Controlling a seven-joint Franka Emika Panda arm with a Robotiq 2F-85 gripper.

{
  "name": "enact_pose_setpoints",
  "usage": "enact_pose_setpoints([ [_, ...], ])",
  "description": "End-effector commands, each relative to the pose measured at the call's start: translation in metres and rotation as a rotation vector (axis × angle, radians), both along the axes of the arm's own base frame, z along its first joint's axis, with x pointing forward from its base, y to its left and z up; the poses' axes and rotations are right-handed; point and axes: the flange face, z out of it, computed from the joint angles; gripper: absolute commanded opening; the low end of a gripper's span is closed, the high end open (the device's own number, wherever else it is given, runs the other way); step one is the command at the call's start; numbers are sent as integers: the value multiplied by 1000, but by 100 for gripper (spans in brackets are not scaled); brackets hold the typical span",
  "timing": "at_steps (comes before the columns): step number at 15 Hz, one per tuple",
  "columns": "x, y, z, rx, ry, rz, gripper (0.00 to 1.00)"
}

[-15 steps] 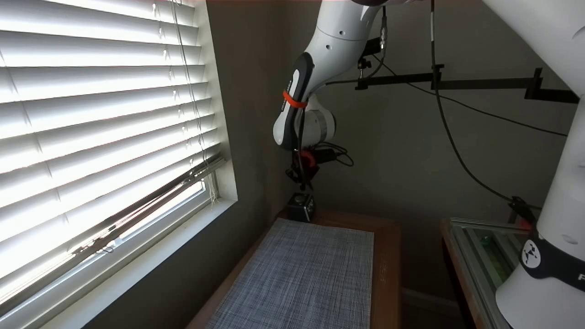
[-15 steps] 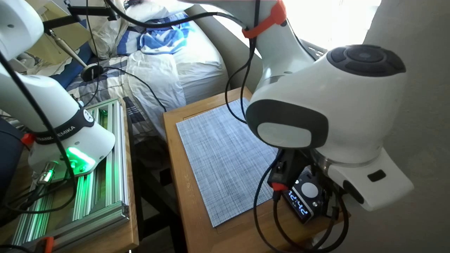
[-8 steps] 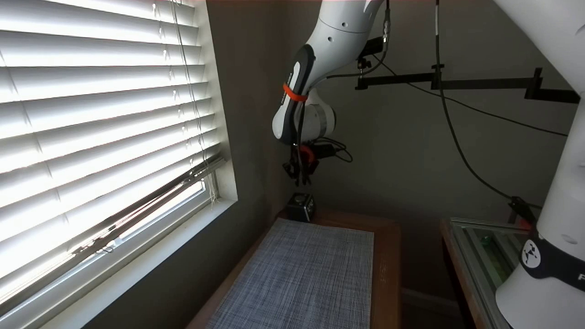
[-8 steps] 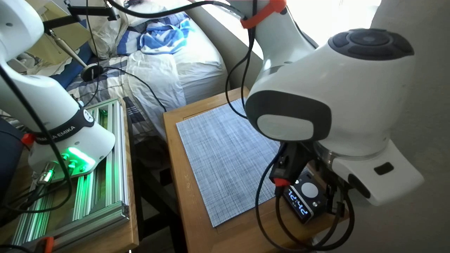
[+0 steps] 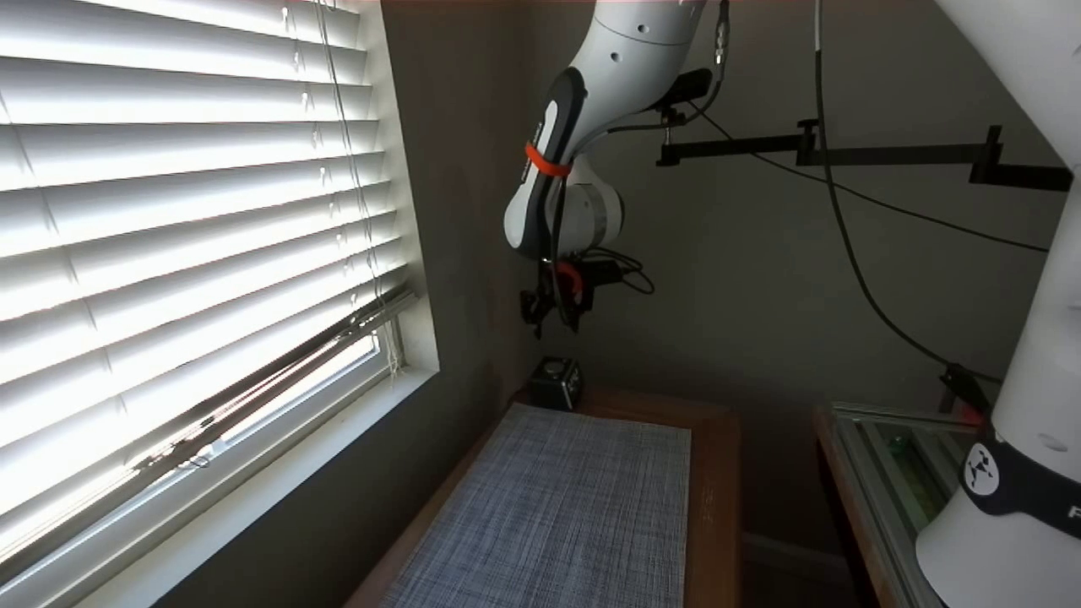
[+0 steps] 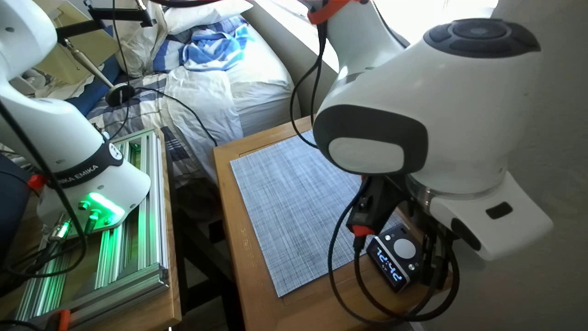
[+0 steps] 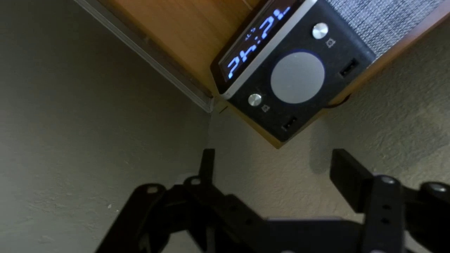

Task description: Press the button on the clock

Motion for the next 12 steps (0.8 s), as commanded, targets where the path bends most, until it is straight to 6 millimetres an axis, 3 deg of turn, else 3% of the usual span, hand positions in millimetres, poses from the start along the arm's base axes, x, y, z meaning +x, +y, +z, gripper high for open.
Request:
enact_pose_setpoints([
  [1, -18, 13, 32, -1, -9, -9, 100],
  [12, -45, 43, 120, -57, -66, 13, 100],
])
